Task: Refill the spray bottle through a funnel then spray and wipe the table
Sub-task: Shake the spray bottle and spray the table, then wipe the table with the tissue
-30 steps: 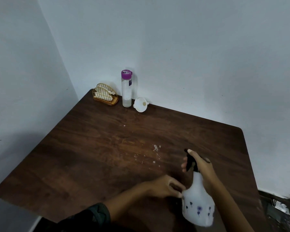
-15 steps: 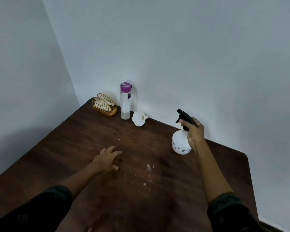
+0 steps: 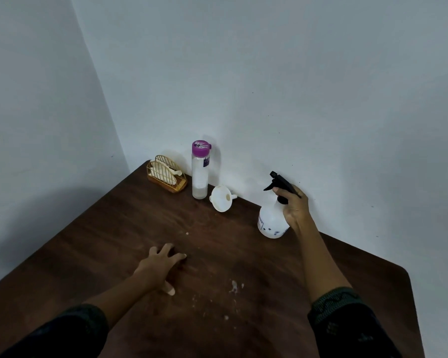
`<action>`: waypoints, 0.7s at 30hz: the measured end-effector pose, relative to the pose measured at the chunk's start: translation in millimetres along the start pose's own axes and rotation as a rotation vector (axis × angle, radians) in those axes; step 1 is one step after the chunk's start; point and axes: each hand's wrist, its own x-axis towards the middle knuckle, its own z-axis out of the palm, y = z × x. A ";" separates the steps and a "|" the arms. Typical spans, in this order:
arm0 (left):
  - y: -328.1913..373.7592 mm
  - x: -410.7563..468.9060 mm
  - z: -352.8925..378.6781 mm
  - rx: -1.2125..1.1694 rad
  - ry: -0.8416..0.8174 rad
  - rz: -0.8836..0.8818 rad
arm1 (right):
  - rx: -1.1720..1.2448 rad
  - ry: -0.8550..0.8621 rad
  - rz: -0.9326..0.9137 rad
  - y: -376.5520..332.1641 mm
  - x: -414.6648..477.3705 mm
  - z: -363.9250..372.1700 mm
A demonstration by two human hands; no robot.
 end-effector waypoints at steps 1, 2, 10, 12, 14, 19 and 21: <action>0.2 0.1 0.2 0.002 0.004 0.004 | -0.006 -0.001 0.003 1.0 0.7 -1.5; 0.8 0.0 -0.3 0.006 0.008 0.006 | -0.019 -0.003 0.004 2.1 1.6 -3.8; 3.1 6.8 3.2 0.025 0.012 0.003 | -0.167 -0.009 0.020 16.5 -3.8 -22.0; 2.9 7.1 3.5 0.031 0.016 0.014 | -0.218 0.017 0.045 16.0 -5.5 -27.2; 1.3 6.2 3.0 0.046 0.017 0.027 | -0.270 0.088 0.059 17.4 -13.7 -31.4; -1.8 6.3 -7.0 0.049 0.046 0.106 | -0.325 0.518 0.043 30.1 -60.8 -19.1; -20.8 9.5 -21.2 -0.022 0.123 0.109 | -0.350 0.430 0.079 39.1 -81.7 6.6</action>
